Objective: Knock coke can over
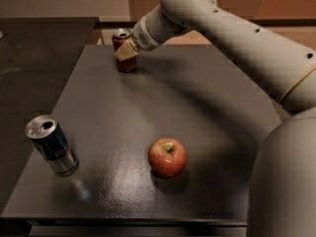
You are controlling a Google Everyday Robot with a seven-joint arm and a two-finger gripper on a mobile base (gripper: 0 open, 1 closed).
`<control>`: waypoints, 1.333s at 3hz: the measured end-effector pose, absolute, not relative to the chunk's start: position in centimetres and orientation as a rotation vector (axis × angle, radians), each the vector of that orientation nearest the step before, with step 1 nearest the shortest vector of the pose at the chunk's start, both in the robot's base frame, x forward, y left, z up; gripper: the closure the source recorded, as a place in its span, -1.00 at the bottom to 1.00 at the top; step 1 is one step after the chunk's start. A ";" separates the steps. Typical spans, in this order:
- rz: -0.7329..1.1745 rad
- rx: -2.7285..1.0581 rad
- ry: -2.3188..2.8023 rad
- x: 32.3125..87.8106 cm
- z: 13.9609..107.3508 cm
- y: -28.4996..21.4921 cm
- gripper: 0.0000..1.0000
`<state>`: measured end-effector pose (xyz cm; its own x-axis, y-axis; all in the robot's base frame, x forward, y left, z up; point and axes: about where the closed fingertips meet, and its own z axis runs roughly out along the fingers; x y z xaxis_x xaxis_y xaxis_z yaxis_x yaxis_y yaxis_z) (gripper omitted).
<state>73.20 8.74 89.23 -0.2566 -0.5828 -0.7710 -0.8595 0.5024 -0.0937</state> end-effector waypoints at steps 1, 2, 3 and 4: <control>0.453 -1.186 1.954 72.4 90.1 7.6 0.77; 0.418 -1.212 1.969 70.6 91.5 4.8 1.00; 0.359 -1.287 1.995 68.7 92.9 1.6 1.00; 0.276 -1.408 2.024 66.9 93.6 -1.4 1.00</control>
Offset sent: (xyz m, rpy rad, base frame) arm -0.0519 -0.0811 0.0459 -0.0845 -0.0051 0.0070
